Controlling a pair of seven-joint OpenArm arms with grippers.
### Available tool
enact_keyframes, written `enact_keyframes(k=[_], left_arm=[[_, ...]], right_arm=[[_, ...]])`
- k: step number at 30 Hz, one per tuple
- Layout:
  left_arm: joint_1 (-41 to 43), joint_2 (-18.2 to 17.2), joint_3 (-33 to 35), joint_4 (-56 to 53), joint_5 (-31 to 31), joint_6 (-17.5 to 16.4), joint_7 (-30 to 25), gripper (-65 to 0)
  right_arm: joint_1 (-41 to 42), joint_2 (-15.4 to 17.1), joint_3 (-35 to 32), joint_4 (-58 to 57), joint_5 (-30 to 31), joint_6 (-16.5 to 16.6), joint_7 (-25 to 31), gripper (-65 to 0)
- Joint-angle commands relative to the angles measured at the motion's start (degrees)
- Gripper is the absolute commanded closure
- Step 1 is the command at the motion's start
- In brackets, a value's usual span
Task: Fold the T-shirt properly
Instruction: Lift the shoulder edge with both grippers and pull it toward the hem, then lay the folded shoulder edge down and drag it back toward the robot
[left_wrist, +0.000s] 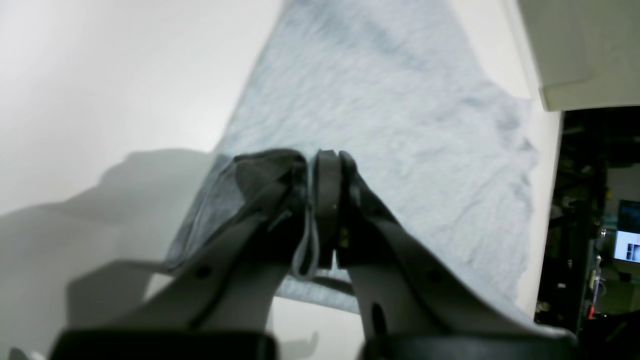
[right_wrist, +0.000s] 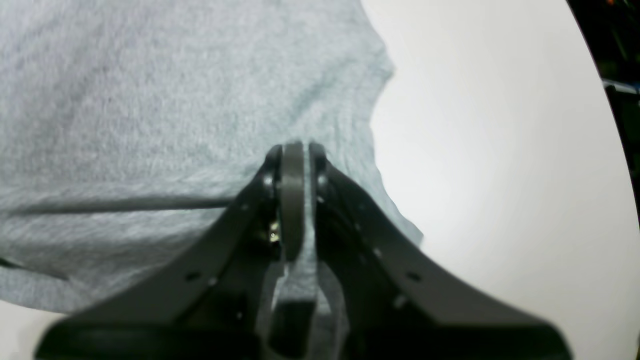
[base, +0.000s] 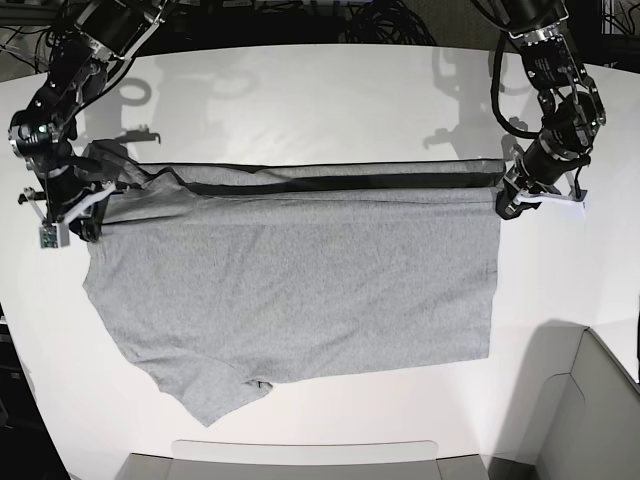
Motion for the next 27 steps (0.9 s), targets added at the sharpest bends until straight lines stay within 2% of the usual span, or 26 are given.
enact_keyframes(k=[1, 5, 12, 16, 22, 27], left_arm=[[-1.80, -0.92, -0.22, -0.20, -0.70, -0.25, -1.13, 0.0], [-4.70, -1.45, -0.22, -5.56, -0.70, -0.25, -1.13, 0.0], [-7.61, -4.53, 2.85, -6.97, -0.61, -0.25, -1.65, 0.0], [-10.51, -4.70, 3.56, -9.69, 2.91, -0.16, -1.65, 0.0], [-12.62, -4.62, 3.47, -11.36, 7.30, -0.25, -1.74, 0.0], [-13.93, -4.44, 3.56, -11.71, 9.77, -0.25, -1.83, 0.0]], right_arm=[[1.37, 1.36, -0.38, 0.03, -0.12, 0.05, 1.46, 0.0], [3.83, 2.06, -1.34, -4.19, -0.64, 0.05, 1.54, 0.0], [8.49, 4.26, -2.22, -10.52, -1.87, 0.05, 1.54, 0.0], [11.04, 4.88, -3.98, -12.55, -4.69, -0.03, 1.54, 0.0], [15.00, 5.67, -4.68, -17.38, -5.57, -0.03, 1.81, 0.0], [16.14, 6.20, -8.99, -23.89, -9.08, -1.79, 8.84, 0.0]])
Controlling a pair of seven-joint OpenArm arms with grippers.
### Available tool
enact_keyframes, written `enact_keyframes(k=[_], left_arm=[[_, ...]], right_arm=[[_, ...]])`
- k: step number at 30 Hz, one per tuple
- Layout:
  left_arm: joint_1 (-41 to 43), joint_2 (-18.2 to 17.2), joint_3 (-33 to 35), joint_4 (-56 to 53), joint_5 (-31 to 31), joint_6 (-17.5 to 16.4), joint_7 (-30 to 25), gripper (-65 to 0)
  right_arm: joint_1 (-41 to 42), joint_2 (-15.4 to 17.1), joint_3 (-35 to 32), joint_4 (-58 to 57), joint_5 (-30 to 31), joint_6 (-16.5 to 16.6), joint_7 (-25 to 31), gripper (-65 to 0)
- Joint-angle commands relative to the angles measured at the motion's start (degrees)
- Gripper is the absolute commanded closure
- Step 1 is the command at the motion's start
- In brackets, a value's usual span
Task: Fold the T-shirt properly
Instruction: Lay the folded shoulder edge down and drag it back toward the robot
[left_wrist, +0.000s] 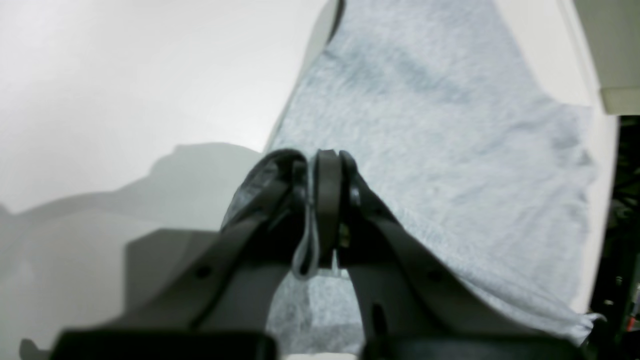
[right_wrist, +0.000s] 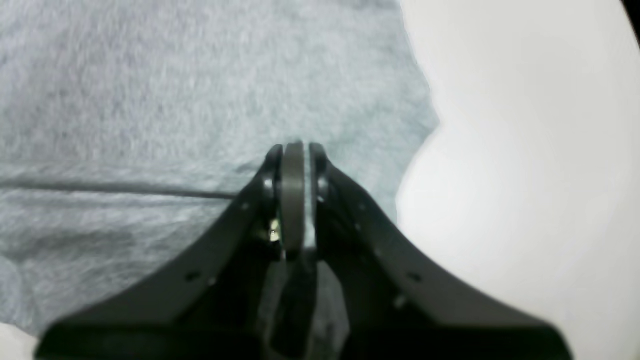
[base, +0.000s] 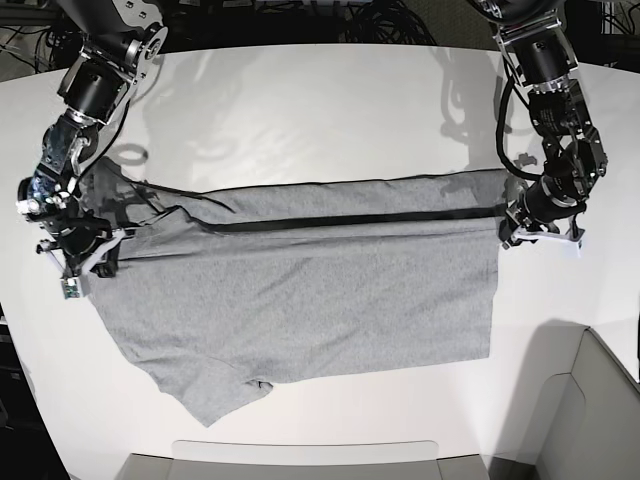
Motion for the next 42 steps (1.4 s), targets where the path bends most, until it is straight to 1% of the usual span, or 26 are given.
enact_keyframes(k=[1, 3, 6, 7, 9, 10, 12, 13, 15, 16, 18, 21, 23, 24, 26, 29, 30, 32, 35, 38, 40, 42], left_arm=[[-2.33, -1.18, -0.27, 0.98, -0.24, -0.16, -1.41, 0.0], [-2.60, -1.36, -0.27, 0.98, -0.24, -0.16, -1.24, 0.0], [-2.68, -1.45, -0.27, 1.07, -0.24, -0.16, -1.15, -0.2], [-2.68, -1.45, -0.27, 1.34, -0.24, -0.16, -1.15, -4.1], [-2.51, -1.27, -0.27, 1.42, -0.24, -0.16, -1.15, -12.1], [-2.51, -1.27, -0.27, 1.42, -0.33, -0.16, -1.15, -14.7], [-2.42, -1.36, -0.44, 1.42, -0.33, -0.16, -1.24, -15.6], [-2.42, -1.36, -0.62, 1.42, -0.33, -0.16, -1.15, -15.7], [-2.42, -1.45, -0.80, 1.42, -0.33, -0.16, -0.97, -15.7], [-2.33, -1.54, -0.88, 1.60, -0.60, -0.16, -0.89, -15.7], [-1.89, -1.97, -1.32, 3.62, -0.51, -0.16, -0.71, -15.7], [1.54, -1.62, -3.78, 9.95, -0.77, -0.34, -0.71, -15.2], [3.82, -0.92, -3.17, 14.96, -0.77, -0.52, -0.71, -11.2], [4.96, -0.83, -1.59, 17.16, -0.60, -0.60, -0.71, -7.8], [6.72, -1.18, 4.04, 19.36, -0.24, -0.60, -0.71, -0.5], [7.07, -3.29, 11.95, 18.83, 1.95, -0.16, -1.24, 0.0], [7.07, -3.29, 13.62, 17.86, 3.27, -0.16, -1.24, 0.0], [6.99, -3.29, 16.35, 16.19, 6.79, -0.16, -1.24, 0.0], [6.99, -3.21, 18.19, 14.70, 10.92, -0.16, -0.97, 0.0], [6.90, -3.21, 18.28, 10.48, 13.82, -0.16, -1.24, 0.0], [5.32, -3.21, 18.28, 6.44, 15.32, -0.16, -1.06, 0.0], [3.82, -3.21, 18.37, 3.18, 16.81, -0.34, -0.89, 0.0]], right_arm=[[1.48, 0.49, -0.14, -0.05, -0.08, -1.97, 3.01, 0.0], [1.48, 0.40, -0.32, -1.45, -0.52, -2.94, 5.12, 0.0], [1.48, 0.40, -0.23, -2.24, -0.35, -3.38, 5.74, 0.0], [1.56, 0.40, -0.05, -2.07, -0.35, -3.38, 5.74, -0.4], [1.56, 0.40, 0.03, -1.72, -0.35, -3.38, 5.74, -7.9], [1.56, 0.40, 0.03, -1.72, -0.35, -3.38, 5.83, -12.4], [1.56, 0.58, 0.12, -1.63, -0.35, -3.38, 5.83, -19.2], [1.56, 0.75, 0.12, -1.19, -0.35, -3.29, 5.83, -21.5], [1.21, 0.75, 0.12, 0.31, -0.35, -3.29, 5.83, -24.8], [1.12, 0.75, 0.12, 1.62, -0.35, -3.29, 5.83, -25.3], [1.04, 0.66, 0.30, 4.35, -0.26, -3.29, 5.56, -25.2], [0.68, 0.05, 3.29, 8.57, -0.26, -3.20, 5.56, -25.2], [0.51, -1.18, 4.43, 11.47, -0.26, -3.12, 5.47, -25.1], [-0.46, -1.71, 4.52, 13.05, -0.43, -3.03, 5.12, -24.9], [-3.36, -2.06, 3.73, 16.22, -0.35, -2.59, 2.92, -21.3], [-6.79, -3.29, 0.65, 19.03, -0.35, 1.81, -0.86, -10.2], [-7.58, -3.73, 0.30, 19.73, -0.61, 2.60, -2.00, -6.6], [-9.07, -4.87, 0.03, 20.44, -0.70, 2.95, -4.46, -0.9], [-9.60, -5.40, 0.03, 19.82, -0.78, 3.04, -6.13, -0.1], [-10.39, -5.31, 0.03, 16.04, -0.78, 3.04, -5.95, -0.1], [-9.95, -4.70, 0.03, 11.91, -0.78, 3.04, -5.95, -0.1], [-9.16, -2.68, 0.12, 7.34, -1.22, 2.95, -5.95, -0.1]])
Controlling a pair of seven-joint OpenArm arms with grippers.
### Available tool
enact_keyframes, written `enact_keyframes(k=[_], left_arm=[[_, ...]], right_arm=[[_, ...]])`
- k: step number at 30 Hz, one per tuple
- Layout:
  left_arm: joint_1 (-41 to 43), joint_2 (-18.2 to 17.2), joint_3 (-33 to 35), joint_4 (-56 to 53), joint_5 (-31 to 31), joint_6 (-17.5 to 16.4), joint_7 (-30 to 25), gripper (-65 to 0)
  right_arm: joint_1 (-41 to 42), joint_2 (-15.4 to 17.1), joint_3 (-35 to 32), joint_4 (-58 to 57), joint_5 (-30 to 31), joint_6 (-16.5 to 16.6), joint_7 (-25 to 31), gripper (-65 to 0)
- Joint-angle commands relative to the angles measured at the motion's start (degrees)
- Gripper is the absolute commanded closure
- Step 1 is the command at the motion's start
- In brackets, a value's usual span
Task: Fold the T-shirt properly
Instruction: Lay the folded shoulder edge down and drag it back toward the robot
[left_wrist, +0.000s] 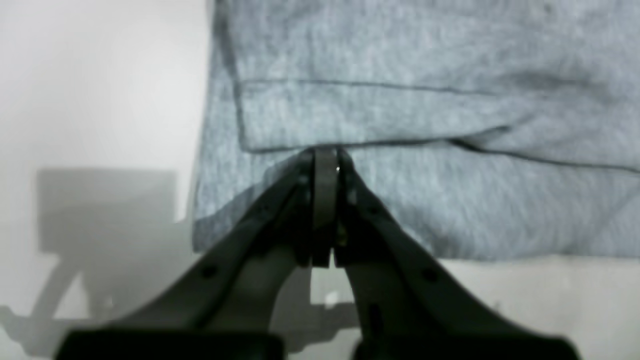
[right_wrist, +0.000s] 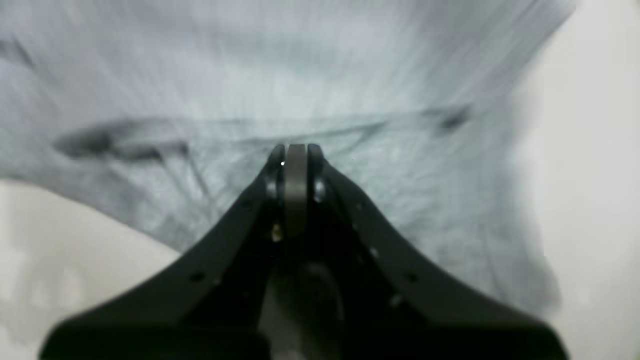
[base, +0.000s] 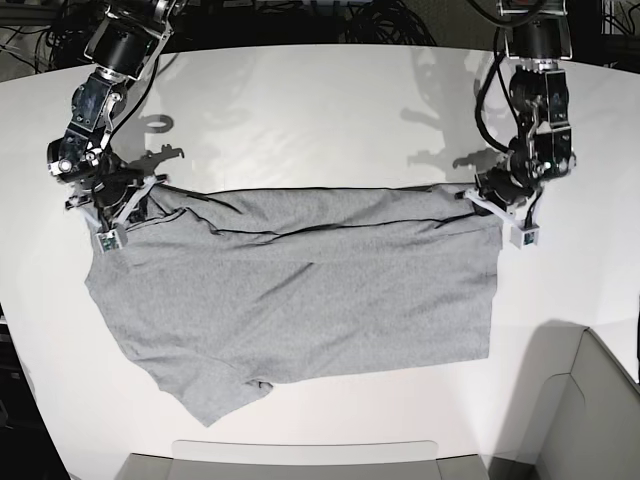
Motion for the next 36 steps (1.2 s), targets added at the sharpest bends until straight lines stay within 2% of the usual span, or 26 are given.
enact_keyframes(k=[1, 6, 11, 17, 28, 30, 33, 36], left_arm=[[-0.31, -0.43, -0.06, -0.95, 1.82, 0.62, 0.77, 0.0], [-0.31, -0.87, -0.14, -4.03, 3.84, 0.45, 0.60, 0.0], [2.06, -0.96, -0.23, -3.59, 3.84, 0.36, 0.95, 0.0], [8.83, -0.96, -0.23, 2.56, 3.84, 0.27, 1.04, 0.0], [22.37, -0.96, -0.76, 14.17, 3.67, 0.27, 3.68, 0.0], [24.92, -0.96, -2.43, 15.40, 3.67, 0.27, 3.68, 0.0], [29.84, -0.87, -5.68, 18.91, 3.58, 0.09, 3.76, 0.0], [34.15, -0.87, -8.50, 22.25, 3.58, -3.69, 3.76, 0.0]], right_arm=[[1.61, 2.14, 0.19, -1.35, -1.12, 0.31, -0.97, -0.1], [2.58, 5.30, 0.63, -5.74, -1.29, 0.22, -0.97, -0.1], [0.91, 6.27, 0.63, -3.28, -1.29, 0.31, -1.23, 0.0], [-4.36, 5.39, 0.63, 2.61, -1.20, 0.48, -1.32, 0.0], [-14.65, 5.65, 2.12, 7.71, -0.85, 0.74, -1.06, 0.0], [-16.41, 5.57, 2.47, 9.64, -0.85, 2.50, -1.41, 0.0], [-19.31, 4.95, 5.38, 12.72, -1.29, 2.72, -1.50, 0.0], [-20.80, 2.93, 9.33, 13.86, -2.00, 2.72, -1.50, 0.0]])
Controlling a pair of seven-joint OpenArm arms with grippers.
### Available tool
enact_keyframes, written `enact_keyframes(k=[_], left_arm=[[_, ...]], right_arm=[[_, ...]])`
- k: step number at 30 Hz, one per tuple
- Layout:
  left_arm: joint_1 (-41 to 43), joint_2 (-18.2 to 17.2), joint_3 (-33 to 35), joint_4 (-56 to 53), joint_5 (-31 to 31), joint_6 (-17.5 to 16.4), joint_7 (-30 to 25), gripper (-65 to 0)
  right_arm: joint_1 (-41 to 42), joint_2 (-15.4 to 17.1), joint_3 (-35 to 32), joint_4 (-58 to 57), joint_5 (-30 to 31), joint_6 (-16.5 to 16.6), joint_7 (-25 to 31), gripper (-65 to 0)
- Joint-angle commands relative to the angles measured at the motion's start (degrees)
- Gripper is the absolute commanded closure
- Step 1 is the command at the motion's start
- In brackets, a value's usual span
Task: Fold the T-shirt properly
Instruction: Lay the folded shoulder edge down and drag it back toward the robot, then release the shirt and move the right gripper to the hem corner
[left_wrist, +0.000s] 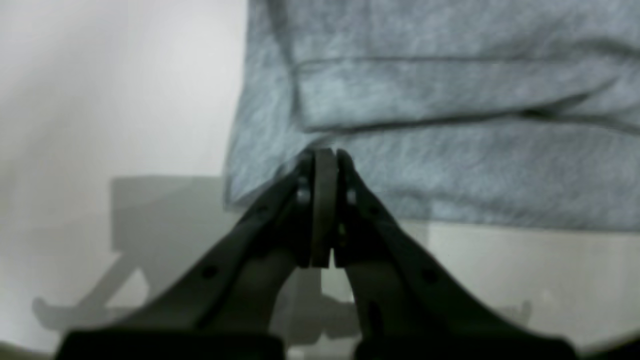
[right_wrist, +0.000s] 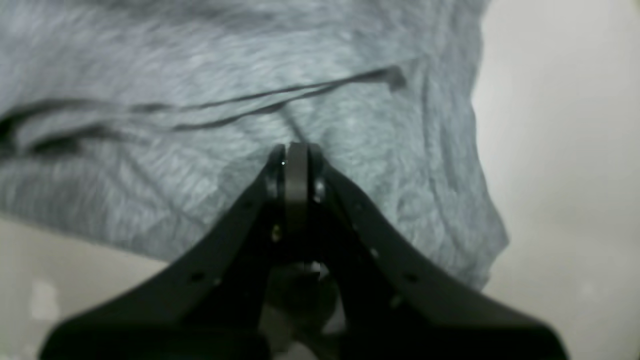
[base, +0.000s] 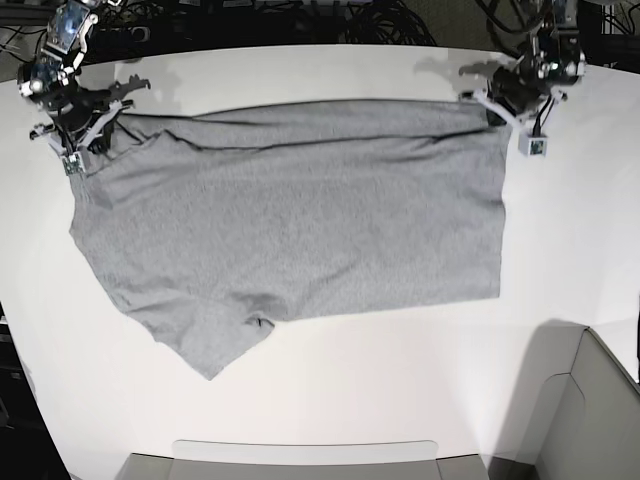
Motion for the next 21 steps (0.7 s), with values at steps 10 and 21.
enact_keyframes(k=[10, 21], left_arm=[[1.02, 2.89, -14.12, 6.07, 1.81, -10.72, 10.01, 0.0], [-5.40, 3.15, -18.96, 13.19, 1.81, -10.90, 17.22, 0.0]], right_arm=[[3.68, -5.63, 8.99, 8.66, -8.78, 0.67, -3.79, 0.0], [8.95, -7.39, 6.26, 22.11, -8.69, 0.67, -3.88, -0.1]])
